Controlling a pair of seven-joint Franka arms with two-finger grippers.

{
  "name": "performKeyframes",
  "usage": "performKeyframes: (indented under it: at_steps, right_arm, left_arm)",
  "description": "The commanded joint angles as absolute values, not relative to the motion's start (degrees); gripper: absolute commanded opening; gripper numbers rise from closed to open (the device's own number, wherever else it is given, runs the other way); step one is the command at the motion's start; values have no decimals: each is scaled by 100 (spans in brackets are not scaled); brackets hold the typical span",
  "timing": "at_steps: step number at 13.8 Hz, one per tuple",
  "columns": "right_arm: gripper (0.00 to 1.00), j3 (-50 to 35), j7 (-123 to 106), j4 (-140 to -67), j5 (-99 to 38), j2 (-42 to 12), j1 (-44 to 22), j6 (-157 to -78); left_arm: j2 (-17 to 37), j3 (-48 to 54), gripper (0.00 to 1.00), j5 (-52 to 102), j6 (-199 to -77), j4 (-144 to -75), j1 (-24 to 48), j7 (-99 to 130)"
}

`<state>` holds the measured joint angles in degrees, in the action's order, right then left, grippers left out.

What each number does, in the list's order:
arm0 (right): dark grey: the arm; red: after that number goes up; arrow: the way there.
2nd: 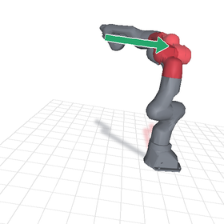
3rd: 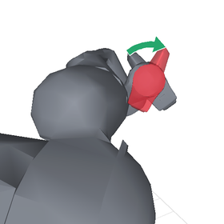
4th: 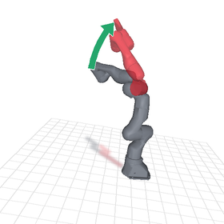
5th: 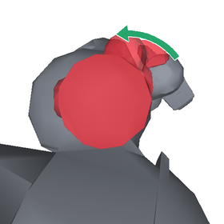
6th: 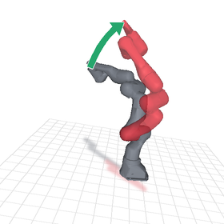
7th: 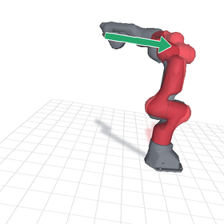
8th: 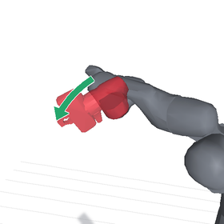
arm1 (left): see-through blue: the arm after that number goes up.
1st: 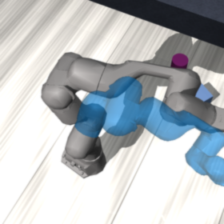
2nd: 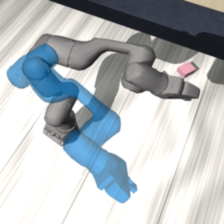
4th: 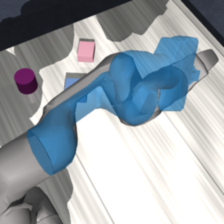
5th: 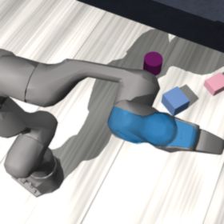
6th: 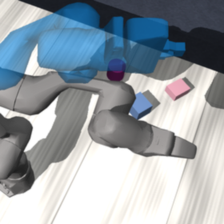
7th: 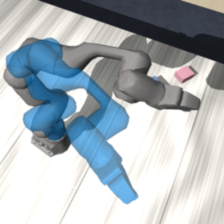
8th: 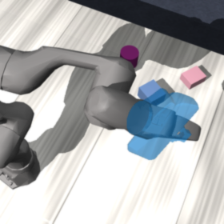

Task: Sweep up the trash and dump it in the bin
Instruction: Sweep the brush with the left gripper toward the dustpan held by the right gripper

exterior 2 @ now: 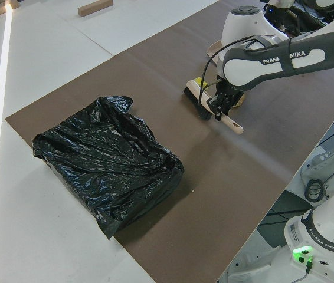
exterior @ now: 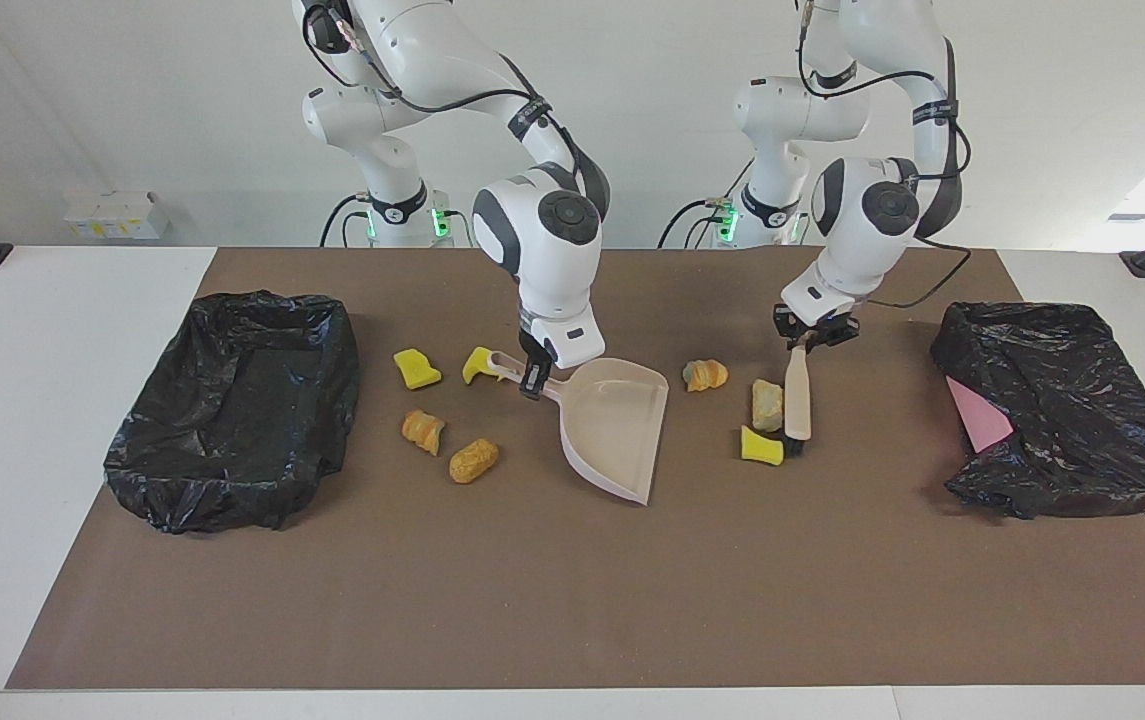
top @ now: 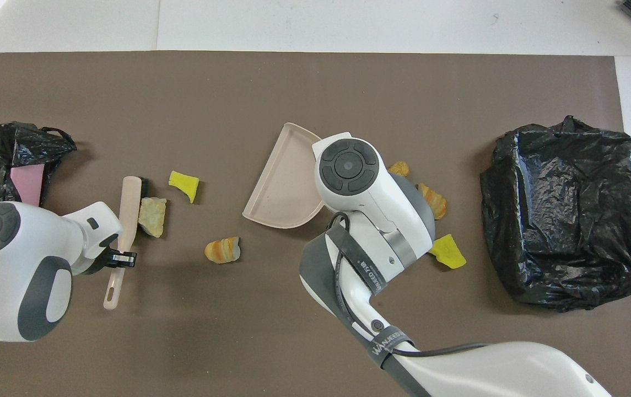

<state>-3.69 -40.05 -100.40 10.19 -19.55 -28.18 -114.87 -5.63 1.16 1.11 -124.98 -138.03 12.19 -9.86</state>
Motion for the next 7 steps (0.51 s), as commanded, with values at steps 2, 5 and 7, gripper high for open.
performKeyframes:
  at_steps: [2, 5, 7]
  right_arm:
    - [0, -404, -4744, -10731, 1283, -1451, -2839, -11487]
    - [0, -404, -5167, -10898, 1406, -1415, -2874, -11531]
    - [0, -404, -5439, -10907, 1406, -1398, -2874, -11557]
  left_arm:
    - [-571, 26, 0, 456, -12165, -13737, 1643, -1512]
    - [-527, 9, 0, 624, -12129, -13554, 1582, -1442]
    - [-571, -35, 0, 624, -11972, -13395, 1469, -1023]
